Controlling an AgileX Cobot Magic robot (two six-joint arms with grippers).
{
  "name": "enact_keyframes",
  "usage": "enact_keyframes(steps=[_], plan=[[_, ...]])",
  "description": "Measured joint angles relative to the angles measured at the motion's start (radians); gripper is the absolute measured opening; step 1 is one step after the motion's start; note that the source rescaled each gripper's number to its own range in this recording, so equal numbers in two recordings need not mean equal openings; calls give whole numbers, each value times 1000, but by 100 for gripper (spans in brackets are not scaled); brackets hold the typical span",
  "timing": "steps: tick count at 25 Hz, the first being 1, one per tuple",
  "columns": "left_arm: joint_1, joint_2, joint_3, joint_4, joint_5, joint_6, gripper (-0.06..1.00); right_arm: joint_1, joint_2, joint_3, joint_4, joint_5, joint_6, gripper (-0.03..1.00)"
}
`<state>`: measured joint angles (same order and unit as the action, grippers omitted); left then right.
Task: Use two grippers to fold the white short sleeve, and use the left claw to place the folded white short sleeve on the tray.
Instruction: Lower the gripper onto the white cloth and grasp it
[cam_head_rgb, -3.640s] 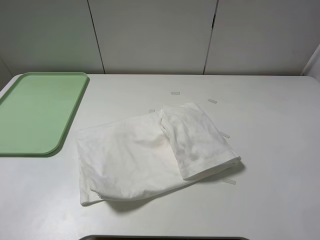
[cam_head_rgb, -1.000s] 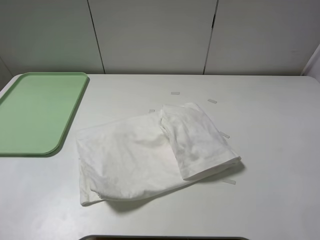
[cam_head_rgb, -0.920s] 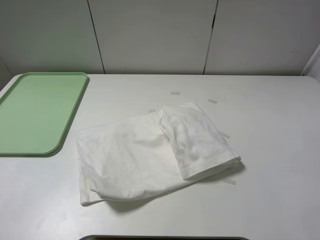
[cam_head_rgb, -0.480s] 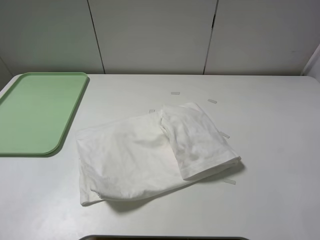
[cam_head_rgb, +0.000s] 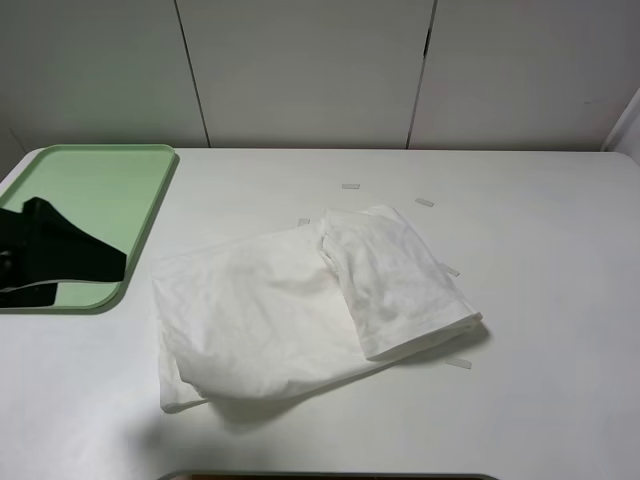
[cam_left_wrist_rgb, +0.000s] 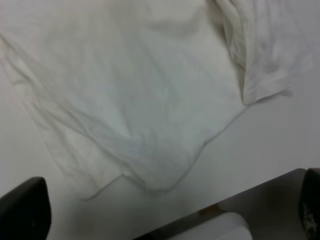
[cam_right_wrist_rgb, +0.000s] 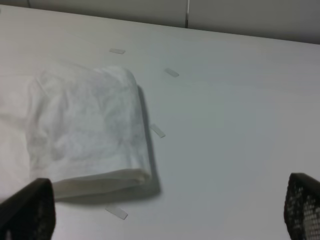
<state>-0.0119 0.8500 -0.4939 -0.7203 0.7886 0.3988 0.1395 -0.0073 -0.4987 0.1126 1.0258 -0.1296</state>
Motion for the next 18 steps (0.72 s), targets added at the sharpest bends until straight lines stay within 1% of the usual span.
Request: enact_keyframes(steps=[1, 5, 7, 9, 10, 11, 14, 18], plan=[[0, 67, 0, -29, -13, 18, 100, 0, 0, 0, 0, 0, 0, 100], [0, 282, 0, -99, -73, 67, 99, 0, 0, 0, 0, 0, 0, 100], [0, 375, 0, -126, -105, 89, 99, 0, 0, 0, 0, 0, 0, 100], [0, 405, 0, -134, -116, 98, 99, 0, 0, 0, 0, 0, 0, 100], [0, 455, 0, -149, -134, 113, 99, 0, 0, 0, 0, 0, 0, 100], [0, 534, 0, -186, -167, 143, 99, 0, 0, 0, 0, 0, 0, 100], [0, 622, -1, -238, -190, 186, 99, 0, 0, 0, 0, -1, 0, 100], [0, 695, -2, -274, -202, 219, 99, 0, 0, 0, 0, -1, 0, 100]])
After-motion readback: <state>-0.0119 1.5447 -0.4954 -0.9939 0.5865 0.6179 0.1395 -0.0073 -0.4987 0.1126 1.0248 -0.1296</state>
